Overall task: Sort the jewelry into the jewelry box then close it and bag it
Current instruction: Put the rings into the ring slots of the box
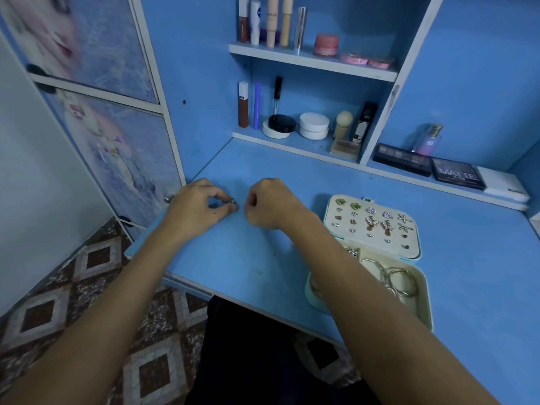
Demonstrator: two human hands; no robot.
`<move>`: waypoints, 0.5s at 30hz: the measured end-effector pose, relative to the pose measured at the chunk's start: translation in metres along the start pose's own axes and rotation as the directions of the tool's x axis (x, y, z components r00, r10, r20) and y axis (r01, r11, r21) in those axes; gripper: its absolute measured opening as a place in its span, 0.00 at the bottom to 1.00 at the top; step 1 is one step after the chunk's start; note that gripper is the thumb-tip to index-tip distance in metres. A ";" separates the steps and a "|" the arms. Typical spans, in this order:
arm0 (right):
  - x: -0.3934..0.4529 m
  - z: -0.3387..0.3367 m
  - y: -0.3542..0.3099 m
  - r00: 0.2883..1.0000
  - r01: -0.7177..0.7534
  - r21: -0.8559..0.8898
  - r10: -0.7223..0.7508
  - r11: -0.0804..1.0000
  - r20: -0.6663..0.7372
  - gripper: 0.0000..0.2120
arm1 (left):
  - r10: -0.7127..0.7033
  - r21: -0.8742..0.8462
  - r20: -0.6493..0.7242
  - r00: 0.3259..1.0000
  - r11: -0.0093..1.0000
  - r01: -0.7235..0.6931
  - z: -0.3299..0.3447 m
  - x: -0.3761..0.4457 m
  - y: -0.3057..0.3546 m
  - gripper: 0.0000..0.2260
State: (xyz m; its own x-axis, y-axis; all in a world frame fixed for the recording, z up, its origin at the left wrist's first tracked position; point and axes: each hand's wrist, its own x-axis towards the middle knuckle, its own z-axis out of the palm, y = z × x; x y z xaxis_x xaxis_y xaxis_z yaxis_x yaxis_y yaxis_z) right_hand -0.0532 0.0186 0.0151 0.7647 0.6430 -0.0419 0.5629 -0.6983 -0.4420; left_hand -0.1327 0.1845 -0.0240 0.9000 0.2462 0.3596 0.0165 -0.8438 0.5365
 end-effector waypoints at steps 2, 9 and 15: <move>0.000 0.001 -0.001 1.000 -0.022 0.025 0.022 0.999 -0.006 0.13 | -0.009 0.014 0.006 1.000 1.000 0.009 0.000 0.001 0.001 0.07; 0.005 0.003 -0.003 0.999 -0.032 0.056 0.034 0.998 -0.037 0.05 | -0.081 -0.006 0.040 0.996 0.997 0.082 -0.002 0.004 0.004 0.06; 0.002 0.002 -0.002 0.999 -0.020 0.017 0.021 1.000 -0.034 0.04 | -0.071 0.038 0.056 0.996 0.997 0.069 -0.003 0.004 0.012 0.04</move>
State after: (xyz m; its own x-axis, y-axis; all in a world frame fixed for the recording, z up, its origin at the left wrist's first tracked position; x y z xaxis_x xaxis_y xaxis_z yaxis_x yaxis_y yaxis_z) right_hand -0.0535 0.0221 0.0141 0.7863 0.6176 -0.0208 0.5420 -0.7055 -0.4566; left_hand -0.1304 0.1768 -0.0144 0.9196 0.2786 0.2768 0.0953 -0.8421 0.5308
